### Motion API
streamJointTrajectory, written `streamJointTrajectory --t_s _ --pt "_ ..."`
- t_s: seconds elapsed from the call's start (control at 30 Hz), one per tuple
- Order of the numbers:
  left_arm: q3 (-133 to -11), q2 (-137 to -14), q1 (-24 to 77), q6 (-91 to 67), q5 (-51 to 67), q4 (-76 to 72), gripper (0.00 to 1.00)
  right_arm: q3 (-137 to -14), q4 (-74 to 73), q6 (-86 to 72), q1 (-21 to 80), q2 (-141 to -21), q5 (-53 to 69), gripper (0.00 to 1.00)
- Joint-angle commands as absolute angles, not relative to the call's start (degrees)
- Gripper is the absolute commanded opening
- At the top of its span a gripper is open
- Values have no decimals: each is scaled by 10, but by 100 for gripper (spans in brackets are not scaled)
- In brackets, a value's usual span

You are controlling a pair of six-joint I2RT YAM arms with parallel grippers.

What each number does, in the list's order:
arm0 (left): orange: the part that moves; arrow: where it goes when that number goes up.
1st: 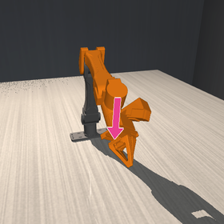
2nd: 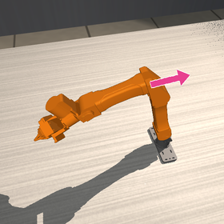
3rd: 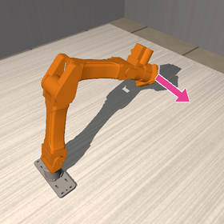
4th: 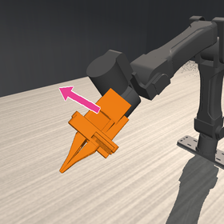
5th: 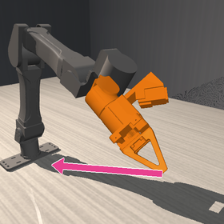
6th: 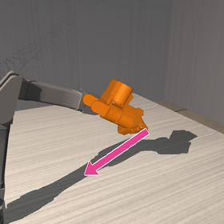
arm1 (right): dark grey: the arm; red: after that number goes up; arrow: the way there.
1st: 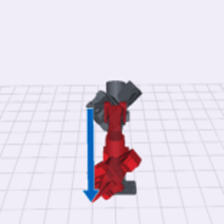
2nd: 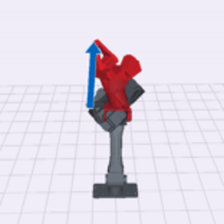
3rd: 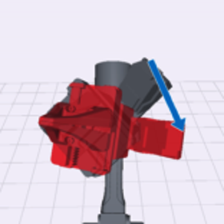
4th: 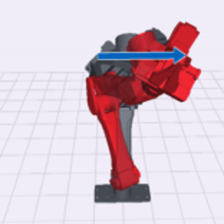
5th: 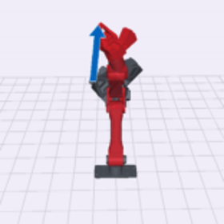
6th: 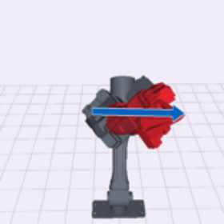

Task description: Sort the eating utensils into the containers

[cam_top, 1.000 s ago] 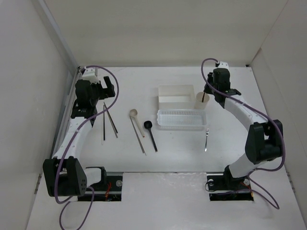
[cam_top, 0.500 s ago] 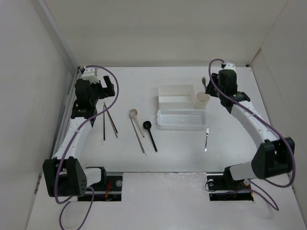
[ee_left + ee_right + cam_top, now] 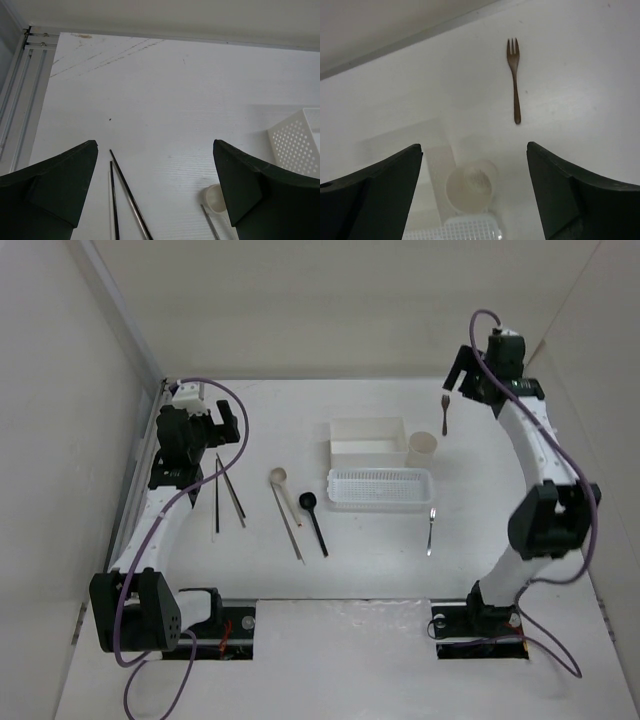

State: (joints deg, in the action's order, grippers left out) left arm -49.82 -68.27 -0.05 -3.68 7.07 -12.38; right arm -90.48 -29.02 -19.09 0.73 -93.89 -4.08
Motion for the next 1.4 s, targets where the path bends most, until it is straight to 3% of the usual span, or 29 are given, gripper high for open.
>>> streamJointTrajectory --t_s 0.0,0.07,0.17,0.23,0.33,0.57,0.73,0.77,0.8,0.83,1.0,1.1,1.37 --pt "-506 -670 0 -25 72 -130 100 -1082 -405 -146 -13 -1069 5 90" --pt "-518 -670 0 -19 55 -113 100 -1172 -466 -133 -21 -1191 10 87" --pt "-523 -675 0 -13 43 -99 100 -1324 -526 -120 -21 -1323 -5 65" --pt "-534 -681 0 -8 37 -91 100 -1370 -533 -120 -26 -1365 -5 59" --pt "-546 -688 0 -8 25 -84 100 -1354 -533 -120 -26 -1402 -11 63" --pt "-571 -728 0 -8 25 -90 100 -1312 -528 -120 -15 -1426 -40 60" --pt "-591 -749 0 3 25 -95 100 -1305 -528 -120 -15 -1436 -51 39" --pt "-591 -749 0 3 25 -95 100 -1305 -528 -120 -15 -1436 -51 32" --pt "-591 -749 0 3 25 -95 100 -1305 -528 -120 -15 -1436 -51 12" --pt "-591 -754 0 3 25 -95 100 -1305 -528 -120 -15 -1441 -51 2" --pt "-591 -748 0 3 25 -100 100 -1287 -519 -120 -22 -1413 -61 0" --pt "-584 -741 0 3 25 -100 100 -1218 -447 -120 -27 -1334 -48 0" --pt "-555 -710 0 -10 37 -106 100 -935 -220 -109 -27 -1084 -27 0"
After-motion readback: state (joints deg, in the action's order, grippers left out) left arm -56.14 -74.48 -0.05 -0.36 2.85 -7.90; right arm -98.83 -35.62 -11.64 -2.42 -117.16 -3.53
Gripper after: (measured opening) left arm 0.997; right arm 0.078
